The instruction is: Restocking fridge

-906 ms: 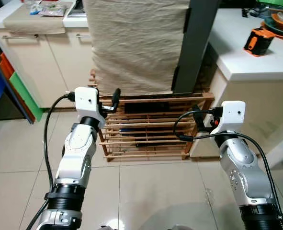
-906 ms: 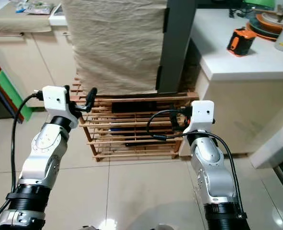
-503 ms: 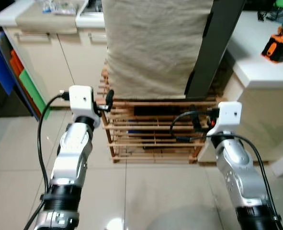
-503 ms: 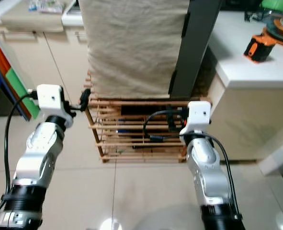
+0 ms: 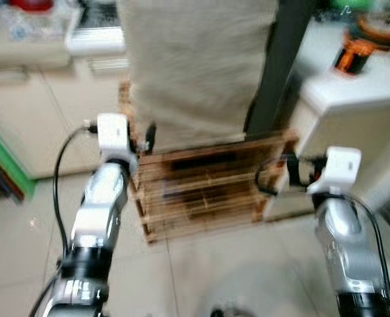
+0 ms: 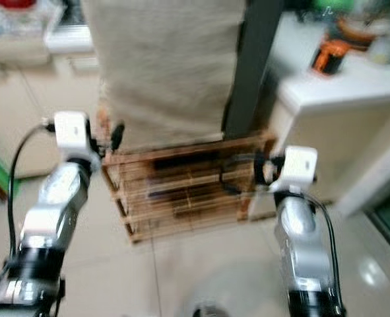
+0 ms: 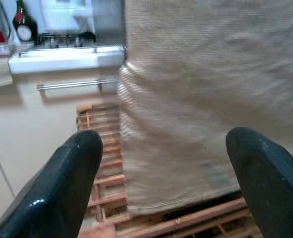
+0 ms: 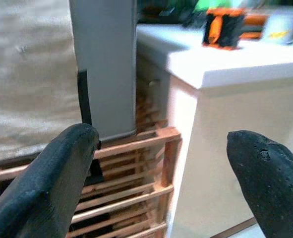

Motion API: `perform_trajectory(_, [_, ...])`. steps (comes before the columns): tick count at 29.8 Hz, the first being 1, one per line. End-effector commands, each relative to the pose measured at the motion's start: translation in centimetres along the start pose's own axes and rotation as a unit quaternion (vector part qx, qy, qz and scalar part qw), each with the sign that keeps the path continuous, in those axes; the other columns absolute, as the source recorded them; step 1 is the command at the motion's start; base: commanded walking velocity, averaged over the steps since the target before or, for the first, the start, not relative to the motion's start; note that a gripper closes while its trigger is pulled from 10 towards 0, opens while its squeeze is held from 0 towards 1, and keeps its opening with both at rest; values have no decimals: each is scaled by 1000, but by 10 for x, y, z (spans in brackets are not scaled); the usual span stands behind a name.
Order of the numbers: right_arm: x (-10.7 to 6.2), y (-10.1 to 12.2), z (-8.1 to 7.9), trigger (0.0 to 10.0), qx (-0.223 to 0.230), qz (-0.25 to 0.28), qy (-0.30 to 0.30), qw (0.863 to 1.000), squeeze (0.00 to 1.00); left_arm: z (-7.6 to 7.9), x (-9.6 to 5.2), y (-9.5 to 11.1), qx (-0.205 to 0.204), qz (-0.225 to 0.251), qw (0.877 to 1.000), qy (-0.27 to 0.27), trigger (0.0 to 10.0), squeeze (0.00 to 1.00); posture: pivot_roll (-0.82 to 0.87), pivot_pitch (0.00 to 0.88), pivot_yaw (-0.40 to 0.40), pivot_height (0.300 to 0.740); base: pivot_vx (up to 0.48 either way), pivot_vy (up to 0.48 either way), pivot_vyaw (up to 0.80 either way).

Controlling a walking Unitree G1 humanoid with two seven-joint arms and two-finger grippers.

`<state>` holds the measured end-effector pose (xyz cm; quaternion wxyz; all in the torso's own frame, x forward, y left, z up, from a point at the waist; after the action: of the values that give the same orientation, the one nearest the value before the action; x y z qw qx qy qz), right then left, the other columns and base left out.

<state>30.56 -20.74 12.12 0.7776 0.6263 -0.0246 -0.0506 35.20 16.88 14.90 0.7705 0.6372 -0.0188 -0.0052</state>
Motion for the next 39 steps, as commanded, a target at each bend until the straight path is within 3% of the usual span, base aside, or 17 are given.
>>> perform_trajectory(1, [-1, 3, 0, 10000, 0, 7, -5, 1000, 0, -9, 0, 4, 8, 5, 1000, 13, 10000, 271, -177, 9, 24, 740, 0, 469, -606])
perform_trajectory(2, [-1, 3, 3, 10000, 0, 12, -13, 1000, 647, -9, 0, 6, 9, 10, 1000, 9, 10000, 1000, -177, 9, 24, 740, 0, 465, -606])
perform_trajectory(3, [-1, 3, 3, 10000, 0, 12, -13, 1000, 647, -9, 0, 6, 9, 10, 1000, 9, 10000, 1000, -177, 9, 24, 740, 0, 465, -606])
perform_trajectory(4, [-2, 3, 4, 10000, -2, 13, -16, 1000, 1000, -9, -1, 7, 8, 11, 1000, 7, 10000, 1000, -175, 7, 24, 740, 0, 461, -656])
perform_trajectory(21, [-3, -3, 11, 10000, -13, 6, -38, 999, 1000, -31, -11, -11, 6, -24, 999, 21, 10000, 1000, -154, 0, 34, 740, 0, 457, -675])
perform_trajectory(26, [-3, -1, 6, 10000, -9, 11, -28, 999, 1000, -34, -12, -7, 8, -14, 1000, 24, 10000, 1000, -153, 4, 35, 740, 0, 443, -758])
perform_trajectory(39, [-1, 7, -1, 10000, -16, 32, -12, 999, 1000, -29, -13, 0, 5, 11, 1000, 16, 10000, 1000, -146, 6, 22, 740, 0, 441, -756])
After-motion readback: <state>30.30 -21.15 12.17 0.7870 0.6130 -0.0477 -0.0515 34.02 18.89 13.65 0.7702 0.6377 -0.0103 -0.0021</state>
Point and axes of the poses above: a point about 5 cm out from each wrist's last joint towards the gripper, its own x axis pointing out of the wrist towards the gripper, its own y axis along the axis of the wrist's last joint, z = x × y, the point moved 2 cm from there along x, pointing out of the wrist towards the gripper, and after that the axes turned 12 degrees about -x, right-handed, at the moved point
